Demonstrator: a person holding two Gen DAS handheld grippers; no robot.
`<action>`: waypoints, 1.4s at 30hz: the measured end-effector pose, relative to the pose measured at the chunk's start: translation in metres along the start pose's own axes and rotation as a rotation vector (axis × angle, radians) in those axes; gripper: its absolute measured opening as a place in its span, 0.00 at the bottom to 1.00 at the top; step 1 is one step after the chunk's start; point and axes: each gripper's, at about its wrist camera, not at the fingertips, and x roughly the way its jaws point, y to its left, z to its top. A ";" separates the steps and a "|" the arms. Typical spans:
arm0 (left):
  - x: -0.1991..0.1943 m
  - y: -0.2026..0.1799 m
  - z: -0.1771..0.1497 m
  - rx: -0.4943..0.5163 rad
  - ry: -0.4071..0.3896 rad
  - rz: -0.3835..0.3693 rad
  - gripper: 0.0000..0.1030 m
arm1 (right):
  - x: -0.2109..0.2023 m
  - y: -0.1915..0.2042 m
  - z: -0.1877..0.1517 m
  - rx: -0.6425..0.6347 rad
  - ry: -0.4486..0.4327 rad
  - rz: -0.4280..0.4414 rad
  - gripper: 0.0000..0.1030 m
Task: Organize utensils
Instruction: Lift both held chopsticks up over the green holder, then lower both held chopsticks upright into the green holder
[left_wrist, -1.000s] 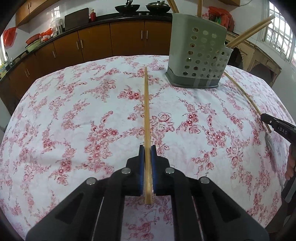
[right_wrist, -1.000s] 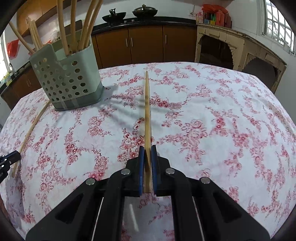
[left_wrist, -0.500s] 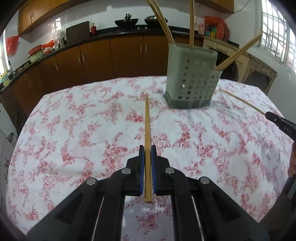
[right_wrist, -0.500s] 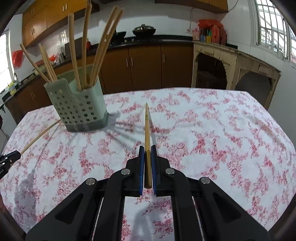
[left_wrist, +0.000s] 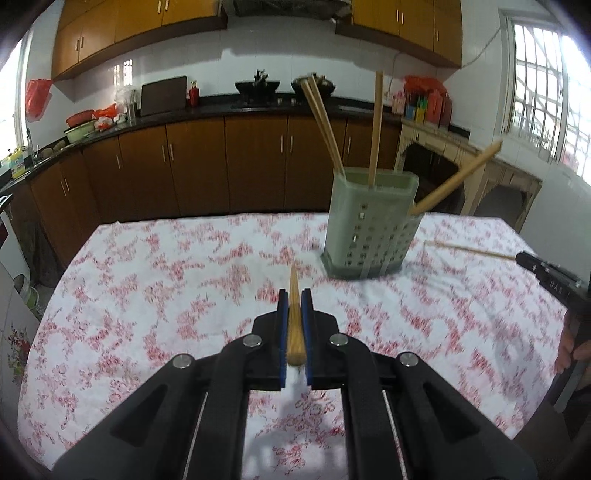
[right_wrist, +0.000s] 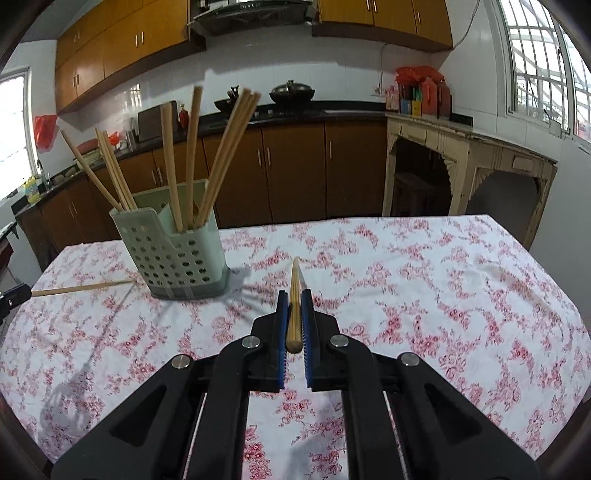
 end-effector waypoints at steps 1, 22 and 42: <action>-0.004 0.001 0.004 -0.008 -0.019 -0.005 0.08 | -0.002 0.000 0.002 0.000 -0.008 0.003 0.07; -0.039 0.002 0.045 -0.067 -0.152 -0.029 0.07 | -0.049 0.009 0.048 0.019 -0.175 0.077 0.07; -0.092 -0.059 0.100 0.053 -0.233 -0.147 0.07 | -0.101 0.040 0.104 0.022 -0.267 0.283 0.07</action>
